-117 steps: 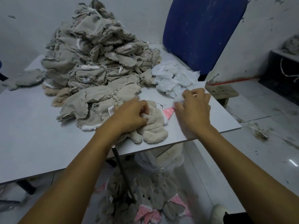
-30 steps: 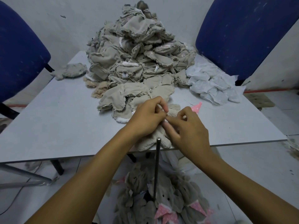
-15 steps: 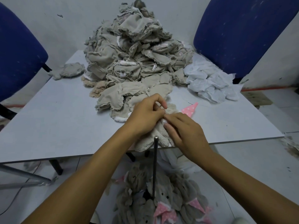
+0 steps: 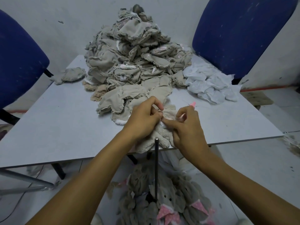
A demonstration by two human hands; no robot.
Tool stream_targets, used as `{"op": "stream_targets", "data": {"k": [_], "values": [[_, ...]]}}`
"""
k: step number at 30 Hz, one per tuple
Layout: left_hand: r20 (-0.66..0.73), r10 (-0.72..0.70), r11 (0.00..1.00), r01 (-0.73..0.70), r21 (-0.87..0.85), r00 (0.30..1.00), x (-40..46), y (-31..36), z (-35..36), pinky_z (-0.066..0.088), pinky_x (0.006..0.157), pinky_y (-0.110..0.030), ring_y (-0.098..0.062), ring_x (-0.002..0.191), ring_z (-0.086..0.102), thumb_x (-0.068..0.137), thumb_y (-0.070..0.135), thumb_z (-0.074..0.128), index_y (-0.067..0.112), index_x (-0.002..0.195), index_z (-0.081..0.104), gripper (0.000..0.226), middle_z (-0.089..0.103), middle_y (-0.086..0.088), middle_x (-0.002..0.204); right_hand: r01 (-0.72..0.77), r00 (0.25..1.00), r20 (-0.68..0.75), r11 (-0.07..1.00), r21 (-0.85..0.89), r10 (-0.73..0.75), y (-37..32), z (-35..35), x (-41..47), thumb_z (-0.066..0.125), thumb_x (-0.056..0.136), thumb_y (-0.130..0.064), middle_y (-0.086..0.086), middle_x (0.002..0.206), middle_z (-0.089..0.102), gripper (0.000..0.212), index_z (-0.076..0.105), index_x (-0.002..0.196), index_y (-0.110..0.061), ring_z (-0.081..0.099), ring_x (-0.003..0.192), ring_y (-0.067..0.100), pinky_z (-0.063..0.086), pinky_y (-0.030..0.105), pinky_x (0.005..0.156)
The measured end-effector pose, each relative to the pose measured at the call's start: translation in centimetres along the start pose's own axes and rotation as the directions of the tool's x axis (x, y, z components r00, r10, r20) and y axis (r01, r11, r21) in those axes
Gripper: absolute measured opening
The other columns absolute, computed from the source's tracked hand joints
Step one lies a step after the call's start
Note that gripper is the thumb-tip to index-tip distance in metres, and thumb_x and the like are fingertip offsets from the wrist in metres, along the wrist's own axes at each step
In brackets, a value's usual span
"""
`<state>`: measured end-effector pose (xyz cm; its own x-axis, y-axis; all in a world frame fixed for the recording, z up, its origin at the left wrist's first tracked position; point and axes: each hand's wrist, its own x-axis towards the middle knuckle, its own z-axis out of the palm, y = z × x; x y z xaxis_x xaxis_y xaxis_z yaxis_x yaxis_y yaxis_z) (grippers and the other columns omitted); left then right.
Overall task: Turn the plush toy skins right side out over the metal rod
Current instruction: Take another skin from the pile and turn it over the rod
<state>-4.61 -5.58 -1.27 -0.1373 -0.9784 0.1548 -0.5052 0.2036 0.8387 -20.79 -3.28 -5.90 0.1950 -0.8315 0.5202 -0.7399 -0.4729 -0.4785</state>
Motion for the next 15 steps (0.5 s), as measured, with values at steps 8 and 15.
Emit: {"op": "stream_targets", "data": {"k": [8,15], "values": [[-0.028,-0.002,1.0,0.001,-0.028,1.0,0.3,-0.2,0.3,0.053,0.068,-0.05,-0.027,0.067,0.06,0.092,0.01,0.061,0.03,0.088,0.057,0.02,0.064,-0.013,0.077,0.13,0.99,0.052,0.991,0.02,-0.13,0.0,-1.0,0.2,0.049,0.085,-0.004,0.008,0.098,0.069,0.036,0.073,0.112,-0.007,0.056,0.086,0.03,0.047,0.037,0.07],[0.045,0.042,0.999,-0.041,-0.024,0.998,0.2,0.6,0.9,0.055,0.058,-0.039,-0.025,0.068,0.063,0.091,0.007,0.06,0.026,0.09,0.058,0.019,0.066,-0.009,0.076,0.027,0.99,0.137,0.995,-0.099,-0.014,-0.3,-0.1,0.3,0.064,0.076,0.009,0.014,0.106,0.051,0.028,0.071,0.097,-0.008,0.047,0.098,0.033,0.048,0.04,0.069]]}}
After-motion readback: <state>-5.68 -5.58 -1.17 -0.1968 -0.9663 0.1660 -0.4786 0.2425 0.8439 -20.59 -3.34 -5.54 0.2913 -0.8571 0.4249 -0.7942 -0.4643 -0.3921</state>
